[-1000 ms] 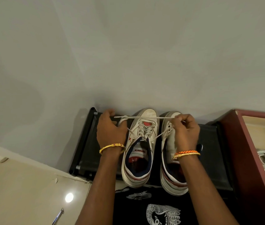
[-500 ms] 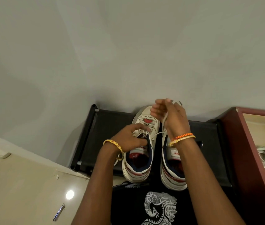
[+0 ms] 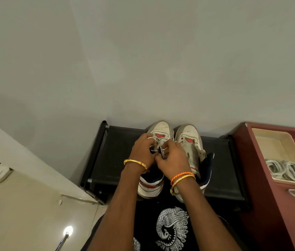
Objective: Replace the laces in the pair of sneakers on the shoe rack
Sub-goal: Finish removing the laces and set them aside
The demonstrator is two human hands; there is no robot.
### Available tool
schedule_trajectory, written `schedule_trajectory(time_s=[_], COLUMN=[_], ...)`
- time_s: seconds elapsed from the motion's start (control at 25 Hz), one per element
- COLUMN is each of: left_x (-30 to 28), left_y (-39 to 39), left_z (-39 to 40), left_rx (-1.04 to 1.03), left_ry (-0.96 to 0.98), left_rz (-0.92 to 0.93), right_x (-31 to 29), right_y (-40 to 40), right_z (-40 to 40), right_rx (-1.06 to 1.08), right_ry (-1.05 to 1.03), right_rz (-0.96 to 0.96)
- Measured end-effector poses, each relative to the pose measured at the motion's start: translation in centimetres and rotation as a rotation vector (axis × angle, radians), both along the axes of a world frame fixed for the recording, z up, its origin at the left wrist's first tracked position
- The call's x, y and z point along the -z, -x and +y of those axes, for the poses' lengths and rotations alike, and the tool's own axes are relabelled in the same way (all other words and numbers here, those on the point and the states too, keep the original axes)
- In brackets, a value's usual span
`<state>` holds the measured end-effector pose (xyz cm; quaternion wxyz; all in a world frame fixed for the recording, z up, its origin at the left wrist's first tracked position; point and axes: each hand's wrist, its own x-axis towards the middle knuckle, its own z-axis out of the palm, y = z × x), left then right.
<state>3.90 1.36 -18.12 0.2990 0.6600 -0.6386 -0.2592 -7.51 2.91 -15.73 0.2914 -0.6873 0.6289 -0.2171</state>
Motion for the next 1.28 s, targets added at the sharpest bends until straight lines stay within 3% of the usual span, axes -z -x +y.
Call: schedule_trajectory(time_s=[0.2,0.36,0.56,0.64,0.72,0.84,0.92,1.16,1.28], left_x=[0.6,0.7,0.7,-0.7,-1.7,-1.9,-1.2,-0.6,-1.6], left_y=[0.1,0.2,-0.8,-0.7,-0.1,0.9,0.8,1.2,1.1], left_z=[0.7,0.6,-0.9,-0.5,0.2,2.2,2.1,2.0,2.2], left_rx=[-0.035,-0.146,-0.597,-0.674,-0.551,-0.072,0.006,-0.087,-0.220], left_ry=[0.030,-0.027,-0.292,-0.336,-0.240,-0.025,0.028,0.021,-0.005], left_rz=[0.145,0.333,0.948,1.065,0.874,0.041,-0.247,-0.188,0.187], right_x=[0.2,0.6,0.9,0.9,0.9,1.0,1.1,1.0,0.8], right_y=[0.5,0.3,1.0,1.3,1.6,2.1,2.2,1.9,1.9], right_z=[-0.4,0.5,0.4,0.2,0.0,-0.1,-0.1,0.6,0.8], right_rx=[0.011,0.117,0.236,0.235,0.231,0.193,0.176,0.203,0.211], right_ry=[-0.020,0.028,-0.039,-0.078,-0.109,-0.113,-0.109,-0.068,-0.044], right_rz=[0.166,0.061,-0.081,-0.113,-0.145,-0.156,-0.176,-0.183,-0.160])
